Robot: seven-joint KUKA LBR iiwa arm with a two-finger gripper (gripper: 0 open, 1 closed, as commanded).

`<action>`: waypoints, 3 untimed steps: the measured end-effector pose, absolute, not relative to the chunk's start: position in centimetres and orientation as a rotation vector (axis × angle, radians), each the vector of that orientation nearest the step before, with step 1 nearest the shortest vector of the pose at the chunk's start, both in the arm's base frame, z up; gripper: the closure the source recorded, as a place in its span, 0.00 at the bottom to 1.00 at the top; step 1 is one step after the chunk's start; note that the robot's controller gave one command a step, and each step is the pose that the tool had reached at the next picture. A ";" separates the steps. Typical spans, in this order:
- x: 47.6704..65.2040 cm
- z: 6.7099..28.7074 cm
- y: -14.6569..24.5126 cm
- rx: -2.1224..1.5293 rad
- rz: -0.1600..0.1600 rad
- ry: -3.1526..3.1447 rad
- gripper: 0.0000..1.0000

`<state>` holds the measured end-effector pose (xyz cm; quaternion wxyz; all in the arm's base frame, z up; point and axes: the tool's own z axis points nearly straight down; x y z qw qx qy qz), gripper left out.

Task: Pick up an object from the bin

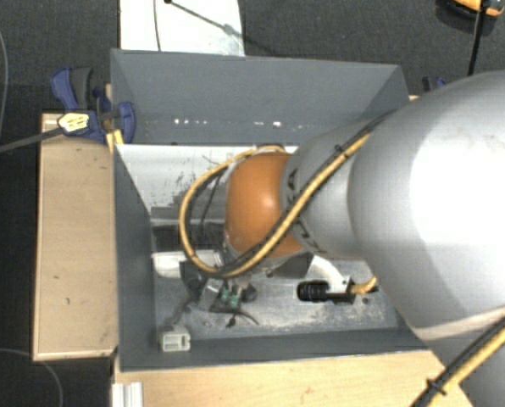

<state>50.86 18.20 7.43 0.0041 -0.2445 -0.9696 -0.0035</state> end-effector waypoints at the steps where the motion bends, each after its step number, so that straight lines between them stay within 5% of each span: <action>1: 50.9 7.5 18.1 -0.764 -0.016 -3.038 1.00; 3: 51.8 7.4 18.1 -0.801 -0.019 -3.020 1.00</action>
Offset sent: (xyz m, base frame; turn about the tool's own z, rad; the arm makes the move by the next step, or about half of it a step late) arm 0.0055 -0.0048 -0.0043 0.0293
